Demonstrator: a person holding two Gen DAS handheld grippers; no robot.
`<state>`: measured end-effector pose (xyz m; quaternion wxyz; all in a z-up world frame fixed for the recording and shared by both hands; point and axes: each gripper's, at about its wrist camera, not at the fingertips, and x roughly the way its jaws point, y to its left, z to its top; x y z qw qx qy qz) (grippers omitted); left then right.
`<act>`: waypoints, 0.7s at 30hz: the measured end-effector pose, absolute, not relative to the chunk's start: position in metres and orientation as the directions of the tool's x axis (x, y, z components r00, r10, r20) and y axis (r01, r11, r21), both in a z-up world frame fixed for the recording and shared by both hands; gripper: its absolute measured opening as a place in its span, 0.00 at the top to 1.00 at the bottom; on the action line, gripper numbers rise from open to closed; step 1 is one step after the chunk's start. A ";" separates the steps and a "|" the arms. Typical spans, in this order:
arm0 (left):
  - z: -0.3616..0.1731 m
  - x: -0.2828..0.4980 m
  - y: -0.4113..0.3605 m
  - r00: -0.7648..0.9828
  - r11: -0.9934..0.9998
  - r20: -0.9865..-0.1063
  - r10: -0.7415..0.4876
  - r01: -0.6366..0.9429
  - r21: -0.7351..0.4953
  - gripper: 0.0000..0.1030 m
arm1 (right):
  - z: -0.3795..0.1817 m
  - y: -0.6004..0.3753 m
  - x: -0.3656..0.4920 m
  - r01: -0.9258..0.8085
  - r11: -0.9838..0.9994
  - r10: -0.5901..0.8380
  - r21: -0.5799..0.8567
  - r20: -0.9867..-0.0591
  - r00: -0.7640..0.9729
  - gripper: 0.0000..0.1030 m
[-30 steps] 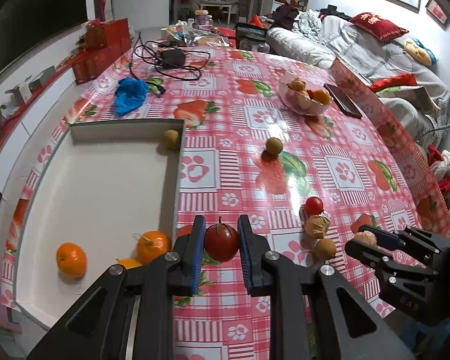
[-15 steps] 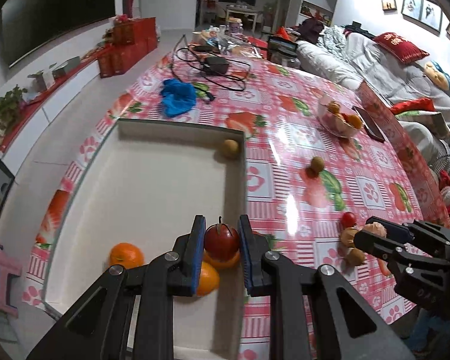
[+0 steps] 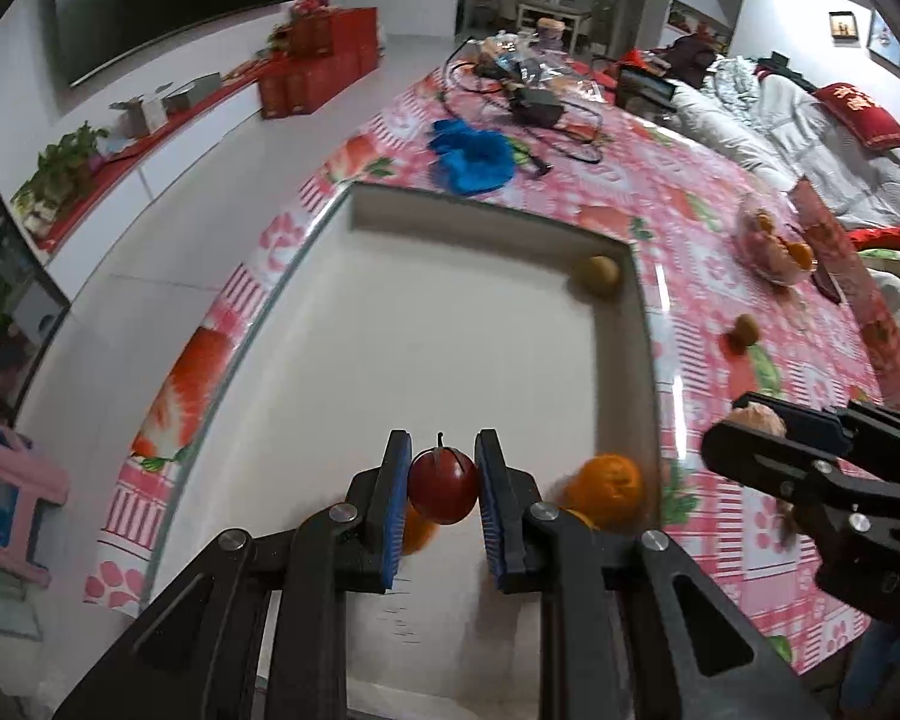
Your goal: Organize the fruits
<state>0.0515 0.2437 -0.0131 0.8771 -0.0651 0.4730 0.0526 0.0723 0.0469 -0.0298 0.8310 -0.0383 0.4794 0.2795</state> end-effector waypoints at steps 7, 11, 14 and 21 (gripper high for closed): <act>-0.023 0.051 0.251 0.531 0.987 -0.846 0.051 -0.158 -0.040 0.73 | -0.046 0.083 0.087 -0.513 0.835 0.411 0.201 -0.848 0.336 0.67; -0.022 0.048 0.251 0.546 0.986 -0.834 0.080 -0.166 -0.015 0.39 | -0.051 0.088 0.090 -0.512 0.841 0.384 0.178 -0.861 0.332 0.67; -0.022 0.046 0.257 0.564 0.983 -0.822 0.080 -0.181 -0.028 0.20 | -0.050 0.086 0.091 -0.499 0.852 0.366 0.162 -0.865 0.344 0.43; -0.024 0.044 0.255 0.548 0.982 -0.831 0.092 -0.189 -0.016 0.11 | -0.040 0.087 0.089 -0.508 0.857 0.319 0.090 -0.866 0.385 0.25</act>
